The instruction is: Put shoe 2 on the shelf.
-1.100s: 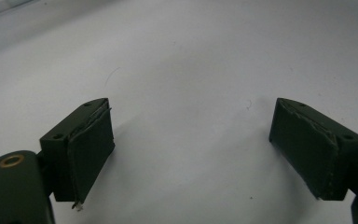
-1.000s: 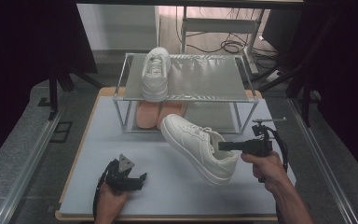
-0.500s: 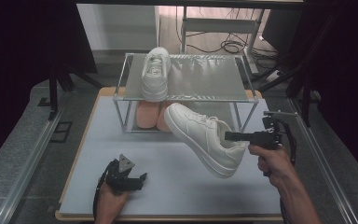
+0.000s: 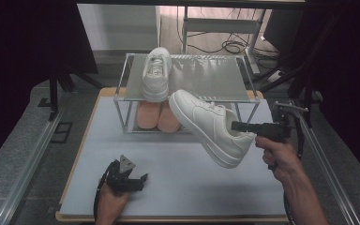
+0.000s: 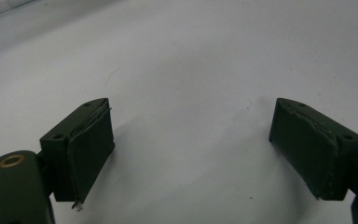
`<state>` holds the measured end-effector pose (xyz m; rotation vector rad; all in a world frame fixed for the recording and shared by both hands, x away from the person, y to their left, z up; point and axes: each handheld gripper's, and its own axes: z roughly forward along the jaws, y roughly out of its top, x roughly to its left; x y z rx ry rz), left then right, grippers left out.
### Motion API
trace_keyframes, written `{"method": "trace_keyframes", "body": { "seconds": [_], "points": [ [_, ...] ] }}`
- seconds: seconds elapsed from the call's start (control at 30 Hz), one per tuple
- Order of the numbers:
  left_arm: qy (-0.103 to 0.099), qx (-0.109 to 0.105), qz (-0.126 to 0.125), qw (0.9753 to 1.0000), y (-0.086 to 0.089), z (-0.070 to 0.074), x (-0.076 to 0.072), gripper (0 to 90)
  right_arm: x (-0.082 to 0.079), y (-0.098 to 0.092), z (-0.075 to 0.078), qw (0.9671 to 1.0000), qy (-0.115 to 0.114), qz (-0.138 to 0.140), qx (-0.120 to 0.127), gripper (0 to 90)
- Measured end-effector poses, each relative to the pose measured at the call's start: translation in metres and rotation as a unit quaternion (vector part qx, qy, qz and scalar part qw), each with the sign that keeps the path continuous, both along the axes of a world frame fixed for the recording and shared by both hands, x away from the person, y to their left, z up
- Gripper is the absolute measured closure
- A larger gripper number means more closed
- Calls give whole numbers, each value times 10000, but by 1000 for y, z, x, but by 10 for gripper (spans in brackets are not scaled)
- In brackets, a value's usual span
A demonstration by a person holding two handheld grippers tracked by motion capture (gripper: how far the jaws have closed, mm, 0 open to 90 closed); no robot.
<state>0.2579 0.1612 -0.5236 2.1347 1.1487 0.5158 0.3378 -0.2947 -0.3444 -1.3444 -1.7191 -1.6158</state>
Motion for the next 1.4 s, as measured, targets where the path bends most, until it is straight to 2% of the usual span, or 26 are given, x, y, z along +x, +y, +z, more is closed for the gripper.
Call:
{"method": "trace_keyframes", "body": {
  "seconds": [0.27, 0.53, 0.8, 1.1, 1.4],
  "points": [
    [2, -3, 2, 10000, 0, 0, 0, 135, 15, 4, 12, 9995, -51, -278, 110, 828],
    [7, -8, 17, 10000, 0, 0, 0, 136, 36, 13, 18, 9970, -19, -762, 143, 825],
    [-5, 4, 0, 10000, 0, 0, 0, 136, 59, 25, 20, 9922, -14, -1250, 39, 823],
    [-10, 2, 5, 10000, 0, 0, 0, 136, 74, 33, 24, 9853, -10, -1699, -175, 821],
    [-21, 23, -9, 10000, 0, 0, 0, 136, 84, 51, 32, 9791, -263, -1951, -505, 797]
  ]
}}
